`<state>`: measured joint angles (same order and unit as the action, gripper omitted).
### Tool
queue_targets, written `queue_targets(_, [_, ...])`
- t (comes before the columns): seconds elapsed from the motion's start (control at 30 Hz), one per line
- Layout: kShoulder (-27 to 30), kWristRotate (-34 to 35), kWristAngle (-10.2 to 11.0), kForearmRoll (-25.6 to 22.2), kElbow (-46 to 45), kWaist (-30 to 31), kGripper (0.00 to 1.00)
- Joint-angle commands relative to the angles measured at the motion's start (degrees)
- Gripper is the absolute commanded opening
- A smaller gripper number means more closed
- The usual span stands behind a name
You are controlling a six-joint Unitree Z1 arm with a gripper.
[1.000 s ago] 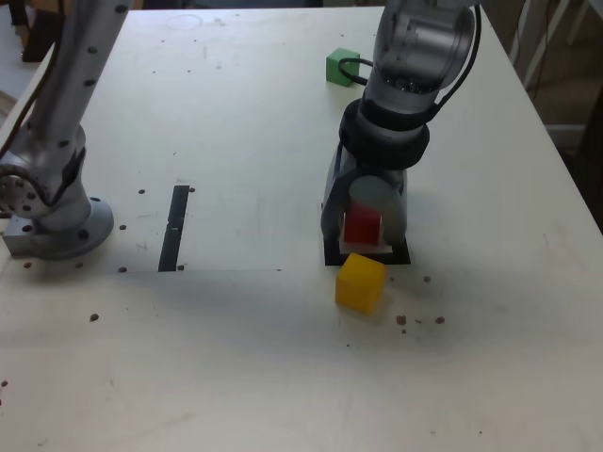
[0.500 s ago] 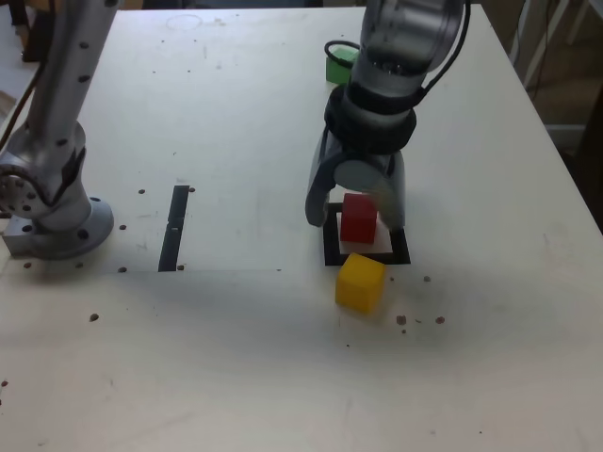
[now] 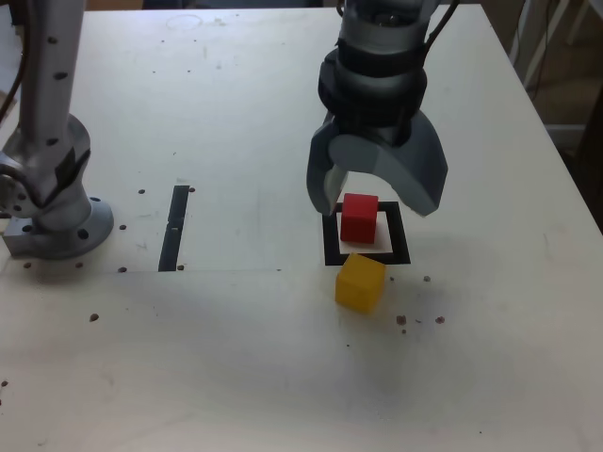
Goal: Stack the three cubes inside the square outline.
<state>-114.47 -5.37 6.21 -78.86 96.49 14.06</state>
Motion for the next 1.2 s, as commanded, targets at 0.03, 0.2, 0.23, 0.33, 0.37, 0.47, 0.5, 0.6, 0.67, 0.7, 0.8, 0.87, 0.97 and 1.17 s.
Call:
queue_targets(0.03, [0.19, -1.61, 0.39, -1.43, -0.26, 1.55, 0.99])
queue_targets(0.2, [-0.24, -3.98, 0.56, -1.77, -0.78, 4.91, 0.99])
queue_targets(0.23, [-0.44, -4.08, 0.47, -1.4, -0.75, 5.55, 0.98])
queue_targets(0.33, [-1.27, -4.12, -0.14, -0.11, -0.79, 7.06, 0.98])
queue_targets(0.37, [-1.57, -4.12, -0.43, 0.33, -0.93, 7.4, 0.97])
queue_targets(0.47, [-2.47, -4.12, -1.31, 1.56, -1.81, 7.94, 0.97])
queue_targets(0.5, [-2.76, -4.12, -1.51, 1.97, -2.18, 8.02, 0.97])
queue_targets(0.6, [-3.74, -4.17, -1.98, 3.65, -3.38, 8.07, 0.97])
queue_targets(0.67, [-4.43, -4.26, -2.11, 4.99, -4.19, 8.06, 0.96])
queue_targets(0.7, [-4.73, -4.32, -2.15, 5.74, -4.64, 8.04, 0.96])
queue_targets(0.8, [-5.44, -4.51, -2.19, 8.44, -6.43, 7.85, 0.94])
queue_targets(0.87, [-5.75, -4.59, -2.15, 10.05, -7.59, 7.69, 0.93])
queue_targets(0.97, [-6.46, -4.63, -2.06, 12.01, -9.03, 7.52, 0.9])
queue_targets(1.17, [-7.65, -4.65, -0.96, 13.27, -10.02, 7.05, 0.83])
